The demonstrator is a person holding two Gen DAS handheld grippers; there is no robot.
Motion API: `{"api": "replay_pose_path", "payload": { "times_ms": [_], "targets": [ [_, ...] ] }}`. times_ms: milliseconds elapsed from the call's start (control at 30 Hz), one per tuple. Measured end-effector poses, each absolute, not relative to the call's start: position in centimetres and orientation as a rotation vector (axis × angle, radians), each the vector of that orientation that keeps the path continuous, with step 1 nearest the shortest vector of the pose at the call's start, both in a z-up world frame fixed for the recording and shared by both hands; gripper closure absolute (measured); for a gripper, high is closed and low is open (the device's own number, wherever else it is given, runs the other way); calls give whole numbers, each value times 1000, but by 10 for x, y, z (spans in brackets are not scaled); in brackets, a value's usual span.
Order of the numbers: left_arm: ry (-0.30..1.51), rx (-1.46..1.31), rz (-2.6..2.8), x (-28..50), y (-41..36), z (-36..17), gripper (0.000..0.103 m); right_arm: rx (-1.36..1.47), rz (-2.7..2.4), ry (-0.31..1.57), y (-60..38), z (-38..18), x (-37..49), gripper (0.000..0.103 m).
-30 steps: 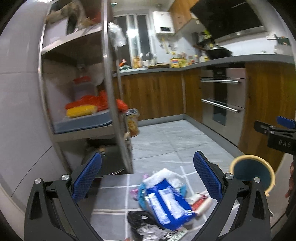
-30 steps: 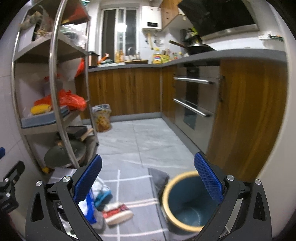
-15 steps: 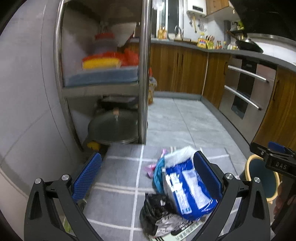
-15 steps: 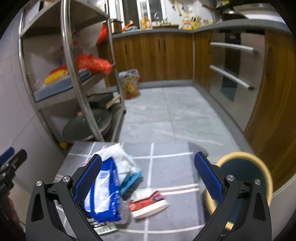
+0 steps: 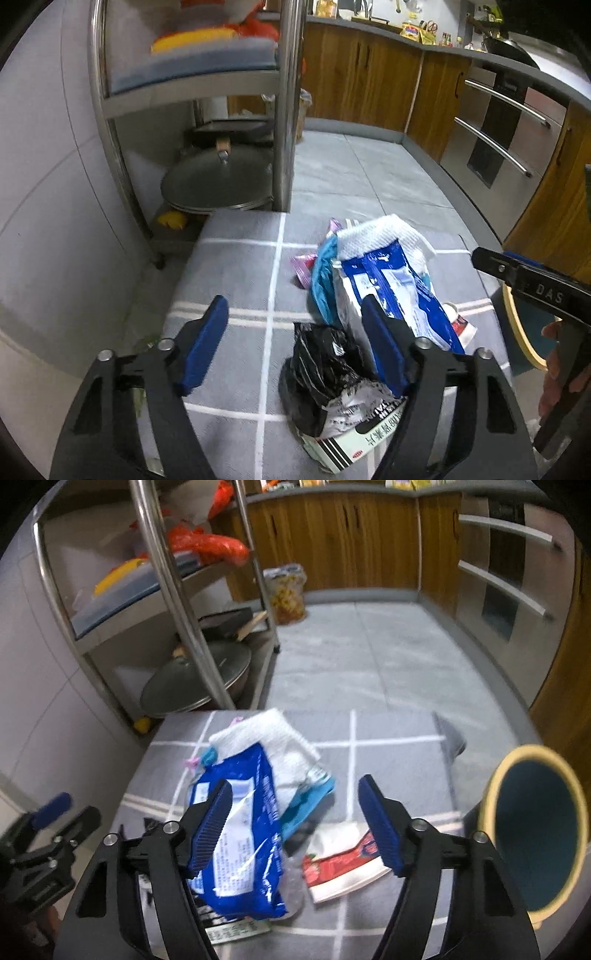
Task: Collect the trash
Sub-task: 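Lower the left gripper onto the black plastic bag while the right gripper grasps the blue snack bag, then lift the black bag and blue snack bag and carry both over the teal bin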
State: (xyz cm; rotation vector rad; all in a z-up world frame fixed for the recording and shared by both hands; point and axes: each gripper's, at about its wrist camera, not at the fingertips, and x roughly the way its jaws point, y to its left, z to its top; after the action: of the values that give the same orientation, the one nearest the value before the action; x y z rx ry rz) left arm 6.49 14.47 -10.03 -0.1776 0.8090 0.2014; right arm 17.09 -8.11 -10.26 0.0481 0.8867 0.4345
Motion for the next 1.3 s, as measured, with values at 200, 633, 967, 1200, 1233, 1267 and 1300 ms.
{"api": "replay_pose_path", "payload": {
  "times_ms": [200,633,967,1200,1233,1267,1300],
  "targets": [
    [877,-208,142,68,140,-113,57,81,498,949,-77,-118,174,63],
    [978,-212,143,77,137,-139,68,143,539,1079,-70,-157,184,64],
    [1015,-229,139,83,134,-148,88,292,612,1200,-72,-180,188,74],
    [985,-195,162,82,133,-139,94,260,609,1140,-74,-161,184,98],
    [978,-193,161,81,133,-138,94,250,616,1125,-74,-158,182,98],
    [962,-188,159,81,132,-133,94,248,624,1116,-75,-154,182,99],
    [940,-188,153,80,131,-128,95,243,637,1101,-75,-150,180,99]
  ]
}}
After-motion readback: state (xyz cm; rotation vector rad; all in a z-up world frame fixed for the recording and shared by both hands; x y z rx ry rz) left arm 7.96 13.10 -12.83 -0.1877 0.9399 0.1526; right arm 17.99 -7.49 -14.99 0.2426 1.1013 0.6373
